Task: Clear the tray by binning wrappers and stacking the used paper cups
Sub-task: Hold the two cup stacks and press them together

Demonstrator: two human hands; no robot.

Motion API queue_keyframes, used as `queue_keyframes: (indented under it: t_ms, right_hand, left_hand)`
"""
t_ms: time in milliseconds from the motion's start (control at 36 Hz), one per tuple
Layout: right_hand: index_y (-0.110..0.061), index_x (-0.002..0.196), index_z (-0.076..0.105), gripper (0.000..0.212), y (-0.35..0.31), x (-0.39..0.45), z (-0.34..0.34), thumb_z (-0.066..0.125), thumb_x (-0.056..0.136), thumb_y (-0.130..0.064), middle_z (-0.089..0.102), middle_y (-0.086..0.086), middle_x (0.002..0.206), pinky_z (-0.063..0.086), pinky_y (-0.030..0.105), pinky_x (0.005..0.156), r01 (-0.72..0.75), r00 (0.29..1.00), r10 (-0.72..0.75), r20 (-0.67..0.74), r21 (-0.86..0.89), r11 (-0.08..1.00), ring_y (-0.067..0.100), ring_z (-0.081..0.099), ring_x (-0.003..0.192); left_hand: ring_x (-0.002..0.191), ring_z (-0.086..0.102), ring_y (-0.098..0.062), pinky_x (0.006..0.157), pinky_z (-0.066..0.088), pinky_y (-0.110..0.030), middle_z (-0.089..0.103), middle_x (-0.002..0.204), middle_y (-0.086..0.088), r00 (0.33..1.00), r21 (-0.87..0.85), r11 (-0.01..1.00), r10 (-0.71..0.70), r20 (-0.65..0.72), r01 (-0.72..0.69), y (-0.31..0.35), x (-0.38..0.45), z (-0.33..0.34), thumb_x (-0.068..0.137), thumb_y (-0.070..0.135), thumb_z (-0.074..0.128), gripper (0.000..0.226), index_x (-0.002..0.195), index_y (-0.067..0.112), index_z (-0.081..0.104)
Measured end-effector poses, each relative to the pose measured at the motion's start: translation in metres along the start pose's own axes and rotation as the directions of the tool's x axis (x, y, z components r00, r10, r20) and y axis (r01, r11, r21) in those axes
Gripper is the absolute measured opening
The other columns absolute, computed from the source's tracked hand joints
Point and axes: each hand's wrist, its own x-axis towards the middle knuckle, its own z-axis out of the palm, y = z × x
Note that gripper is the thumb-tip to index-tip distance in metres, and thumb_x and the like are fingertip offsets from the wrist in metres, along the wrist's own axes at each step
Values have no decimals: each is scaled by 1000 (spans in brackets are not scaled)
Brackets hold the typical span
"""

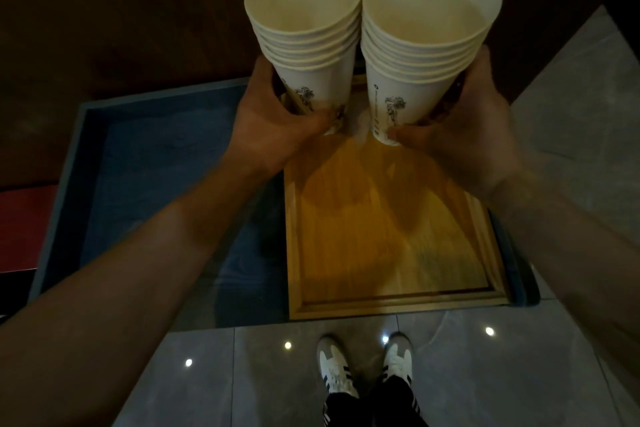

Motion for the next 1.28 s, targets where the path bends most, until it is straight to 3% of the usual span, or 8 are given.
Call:
queue_keyframes:
  t_ms: [139,250,417,611,750,1028,1222,1278]
  right_hand:
    - [-25,149,10,120,4,6,-11,88,59,-12,34,-3,151,43,45,107,-42,985,26,169,90,995,14,34,140]
    - [-29,149,6,119,5,12,-20,86,63,-8,37,-19,139,45,20,99,-5,979,-1,205,31,1000,4,33,134]
    - [-22,150,15,113,6,19,-22,86,63,-11,40,-24,131,38,1,92,20,965,-22,262,8,1000,2,35,133]
    - [-22,151,19,111,9,18,-21,87,63,-17,44,-15,141,39,14,100,53,973,-42,227,-43,998,6,40,133]
    - [-23,148,23,106,11,14,-15,87,64,-20,40,-23,126,33,-8,82,50,989,-37,145,-83,995,-16,35,110]
    - [-24,145,27,102,10,16,-10,87,63,-25,41,-28,121,34,-8,81,45,994,-34,105,-108,993,-11,37,114]
    - [-30,149,7,123,7,19,-20,89,59,-19,35,-19,144,36,17,107,25,975,-14,220,-47,999,4,28,138]
    - [-34,149,4,125,6,21,-22,90,60,-16,36,-12,149,40,38,110,9,968,-3,252,-23,1000,11,30,141]
  left_hand:
    - [130,45,-7,105,46,-26,44,141,-1,1000,-24,1000,-11,-22,10,6,-3,4,61,26,86,109,148,10,23]
    - [138,35,-20,110,42,-42,33,147,-11,997,-24,1000,6,-82,-8,9,-4,9,60,29,88,117,149,9,15]
    - [129,48,-19,103,49,-41,45,138,-13,993,-94,995,8,-118,-19,8,-4,12,67,2,86,95,139,8,24]
    - [115,51,3,94,49,-18,49,125,5,995,-69,997,23,-93,-29,6,-1,9,67,5,86,88,131,19,28]
    - [110,51,13,89,47,-10,49,123,10,999,-58,998,23,-49,-26,5,2,5,67,5,85,92,139,10,29]
    - [106,51,15,88,47,-8,49,119,16,1000,-55,998,6,15,-5,-3,5,1,70,-2,82,93,145,7,27]
    - [121,44,0,96,43,-9,39,139,-1,1000,-63,998,27,-3,-27,0,-1,5,69,0,85,106,148,8,15]
    - [118,45,3,95,43,-8,39,136,3,999,-56,998,36,-14,-37,0,-1,6,69,1,85,105,147,9,15]
